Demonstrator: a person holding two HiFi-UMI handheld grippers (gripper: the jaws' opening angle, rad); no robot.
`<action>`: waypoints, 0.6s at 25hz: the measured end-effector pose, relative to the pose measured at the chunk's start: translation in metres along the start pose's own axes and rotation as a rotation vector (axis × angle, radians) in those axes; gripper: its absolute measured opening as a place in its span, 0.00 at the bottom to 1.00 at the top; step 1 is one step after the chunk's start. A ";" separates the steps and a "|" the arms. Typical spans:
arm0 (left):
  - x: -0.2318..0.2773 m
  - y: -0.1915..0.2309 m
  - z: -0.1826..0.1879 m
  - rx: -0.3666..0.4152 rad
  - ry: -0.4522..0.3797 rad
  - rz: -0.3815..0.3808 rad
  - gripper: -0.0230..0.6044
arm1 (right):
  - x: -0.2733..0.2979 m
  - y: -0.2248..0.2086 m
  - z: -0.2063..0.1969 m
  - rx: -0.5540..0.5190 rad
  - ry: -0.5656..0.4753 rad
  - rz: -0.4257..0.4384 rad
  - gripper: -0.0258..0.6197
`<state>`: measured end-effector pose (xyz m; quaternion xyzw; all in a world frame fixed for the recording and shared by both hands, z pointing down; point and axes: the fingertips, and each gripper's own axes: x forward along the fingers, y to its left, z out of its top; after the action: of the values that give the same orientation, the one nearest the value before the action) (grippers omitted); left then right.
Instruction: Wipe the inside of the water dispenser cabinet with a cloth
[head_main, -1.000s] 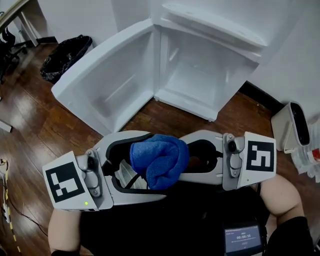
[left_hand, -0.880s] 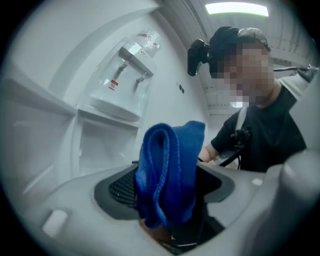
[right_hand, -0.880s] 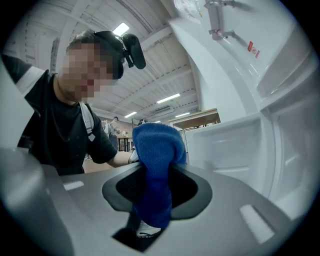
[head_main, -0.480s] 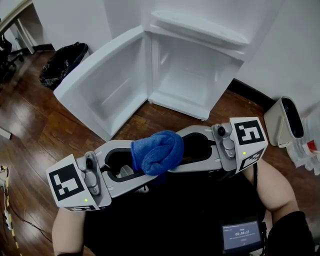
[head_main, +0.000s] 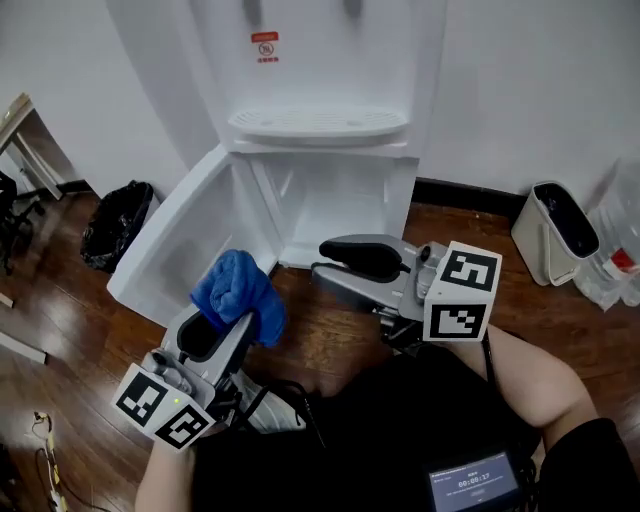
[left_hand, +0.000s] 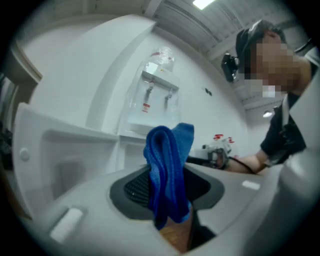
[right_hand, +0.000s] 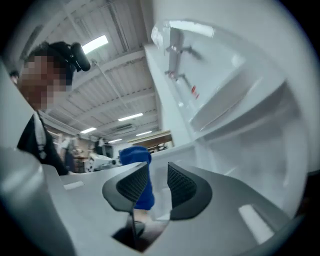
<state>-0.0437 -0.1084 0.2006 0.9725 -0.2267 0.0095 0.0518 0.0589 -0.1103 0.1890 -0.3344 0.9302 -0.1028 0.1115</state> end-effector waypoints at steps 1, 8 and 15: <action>0.012 0.012 0.003 0.009 0.006 0.064 0.29 | -0.010 -0.017 0.015 -0.031 -0.049 -0.104 0.23; 0.121 0.105 0.012 0.066 -0.012 0.446 0.29 | -0.080 -0.087 0.068 0.125 -0.306 -0.411 0.16; 0.162 0.150 0.006 0.194 -0.082 0.726 0.29 | -0.089 -0.094 0.078 0.208 -0.320 -0.334 0.15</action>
<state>0.0350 -0.3143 0.2155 0.8289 -0.5565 0.0097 -0.0564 0.2034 -0.1327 0.1516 -0.4823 0.8169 -0.1609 0.2724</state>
